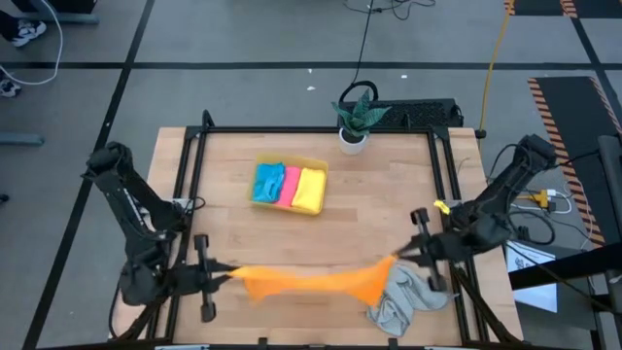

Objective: Fold microfiber towels
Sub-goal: Fold the orange microfiber cloth

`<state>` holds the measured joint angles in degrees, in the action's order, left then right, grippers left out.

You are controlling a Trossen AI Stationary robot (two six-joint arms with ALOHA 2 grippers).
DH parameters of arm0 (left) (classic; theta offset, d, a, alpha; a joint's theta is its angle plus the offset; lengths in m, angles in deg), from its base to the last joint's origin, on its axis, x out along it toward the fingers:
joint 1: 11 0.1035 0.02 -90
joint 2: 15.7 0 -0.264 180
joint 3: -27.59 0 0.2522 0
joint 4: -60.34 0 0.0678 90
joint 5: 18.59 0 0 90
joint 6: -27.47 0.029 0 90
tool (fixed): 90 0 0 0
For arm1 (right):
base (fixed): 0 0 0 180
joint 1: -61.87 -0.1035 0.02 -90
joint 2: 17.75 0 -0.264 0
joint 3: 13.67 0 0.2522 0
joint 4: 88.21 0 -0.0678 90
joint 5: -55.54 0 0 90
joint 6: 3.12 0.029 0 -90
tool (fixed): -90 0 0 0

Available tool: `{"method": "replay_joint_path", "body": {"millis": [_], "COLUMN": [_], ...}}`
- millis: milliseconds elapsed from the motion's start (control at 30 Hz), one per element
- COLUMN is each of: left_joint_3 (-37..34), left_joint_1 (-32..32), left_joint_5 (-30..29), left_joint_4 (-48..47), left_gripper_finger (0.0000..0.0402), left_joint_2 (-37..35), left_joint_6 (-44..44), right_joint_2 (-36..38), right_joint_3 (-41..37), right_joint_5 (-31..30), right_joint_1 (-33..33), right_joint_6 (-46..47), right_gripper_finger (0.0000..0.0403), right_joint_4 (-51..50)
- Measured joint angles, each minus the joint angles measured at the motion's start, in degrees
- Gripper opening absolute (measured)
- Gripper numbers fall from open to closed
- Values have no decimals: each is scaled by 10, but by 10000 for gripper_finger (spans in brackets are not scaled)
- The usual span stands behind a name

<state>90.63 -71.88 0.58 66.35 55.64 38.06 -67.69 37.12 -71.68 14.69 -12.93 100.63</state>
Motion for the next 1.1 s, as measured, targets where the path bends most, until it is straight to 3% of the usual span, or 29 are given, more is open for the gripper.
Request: {"method": "replay_joint_path", "body": {"millis": [167,300,533,733,833,1000,1100], "left_joint_3": [0,0,0,0,0,0,0], "left_joint_1": [18,47,109,174,204,246,273], "left_joint_5": [-44,-28,-2,81,111,124,122], "left_joint_4": [-178,-346,-572,-631,-631,-632,-632], "left_gripper_finger": [11,4,10,12,17,4,9], "left_joint_2": [0,0,11,46,75,120,133], "left_joint_6": [-149,-336,-599,-671,-677,-676,-675], "right_joint_2": [-5,-18,-48,-58,-59,-59,-59], "right_joint_3": [0,-1,-87,-185,-224,-259,-262], "right_joint_5": [-132,-139,-135,-134,-95,-15,-14], "right_joint_1": [38,87,192,280,313,354,368], "right_joint_6": [66,127,182,212,210,211,211], "right_gripper_finger": [1,1,0,0,0,0,0], "right_joint_4": [-121,-184,-161,-93,-32,19,20]}}
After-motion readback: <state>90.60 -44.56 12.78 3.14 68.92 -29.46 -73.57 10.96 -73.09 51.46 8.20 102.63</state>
